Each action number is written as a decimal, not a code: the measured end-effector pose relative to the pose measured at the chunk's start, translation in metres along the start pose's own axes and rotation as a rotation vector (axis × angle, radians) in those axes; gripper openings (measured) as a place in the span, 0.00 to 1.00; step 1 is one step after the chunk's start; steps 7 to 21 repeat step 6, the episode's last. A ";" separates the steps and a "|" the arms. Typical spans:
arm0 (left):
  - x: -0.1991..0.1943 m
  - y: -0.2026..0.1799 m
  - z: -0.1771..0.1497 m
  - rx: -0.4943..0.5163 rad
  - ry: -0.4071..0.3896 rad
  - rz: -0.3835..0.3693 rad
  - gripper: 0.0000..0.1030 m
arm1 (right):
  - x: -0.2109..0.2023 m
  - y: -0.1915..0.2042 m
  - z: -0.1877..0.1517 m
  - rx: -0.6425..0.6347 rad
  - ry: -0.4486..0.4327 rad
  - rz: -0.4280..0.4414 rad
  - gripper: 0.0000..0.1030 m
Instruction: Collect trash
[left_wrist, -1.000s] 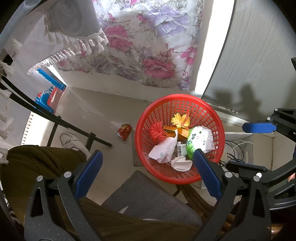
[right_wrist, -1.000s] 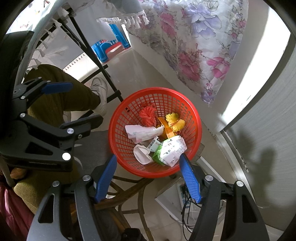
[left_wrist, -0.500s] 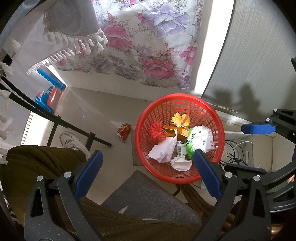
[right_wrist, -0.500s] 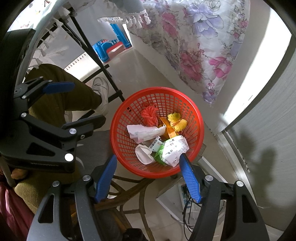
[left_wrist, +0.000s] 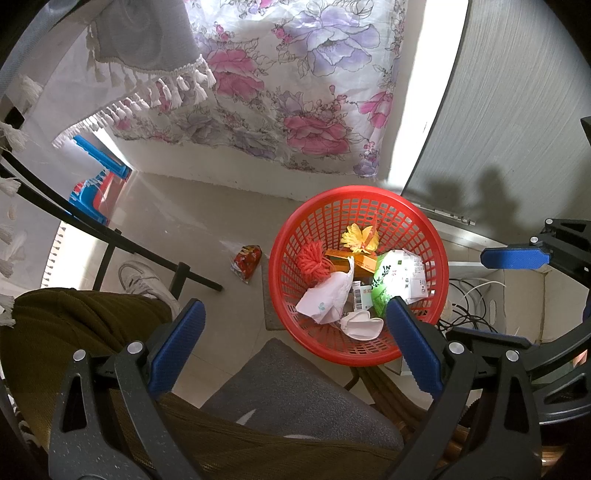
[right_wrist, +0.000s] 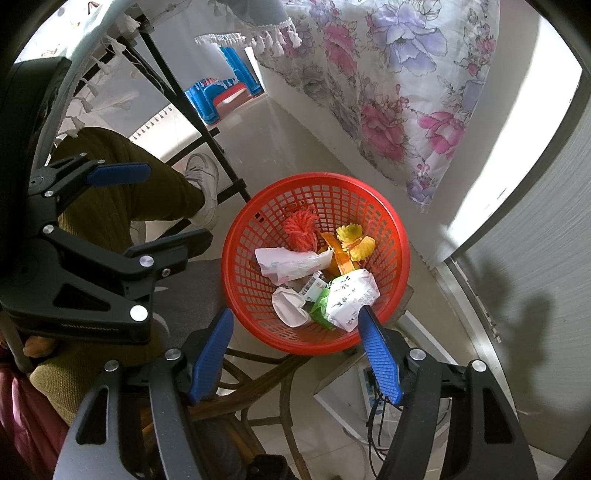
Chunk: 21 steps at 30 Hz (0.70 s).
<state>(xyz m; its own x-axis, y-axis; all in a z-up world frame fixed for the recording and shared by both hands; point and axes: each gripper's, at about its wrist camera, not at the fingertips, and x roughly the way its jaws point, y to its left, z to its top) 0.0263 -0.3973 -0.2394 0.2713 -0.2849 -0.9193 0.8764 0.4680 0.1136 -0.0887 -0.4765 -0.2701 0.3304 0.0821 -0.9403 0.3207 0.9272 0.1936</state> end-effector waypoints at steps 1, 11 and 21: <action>0.000 0.000 0.000 -0.005 0.002 0.006 0.92 | 0.000 0.001 0.000 0.000 0.000 0.001 0.67; 0.001 0.001 -0.003 -0.010 0.004 -0.002 0.92 | 0.001 0.001 0.000 0.001 0.001 0.004 0.67; 0.001 0.001 -0.003 -0.010 0.004 -0.002 0.92 | 0.001 0.001 0.000 0.001 0.001 0.004 0.67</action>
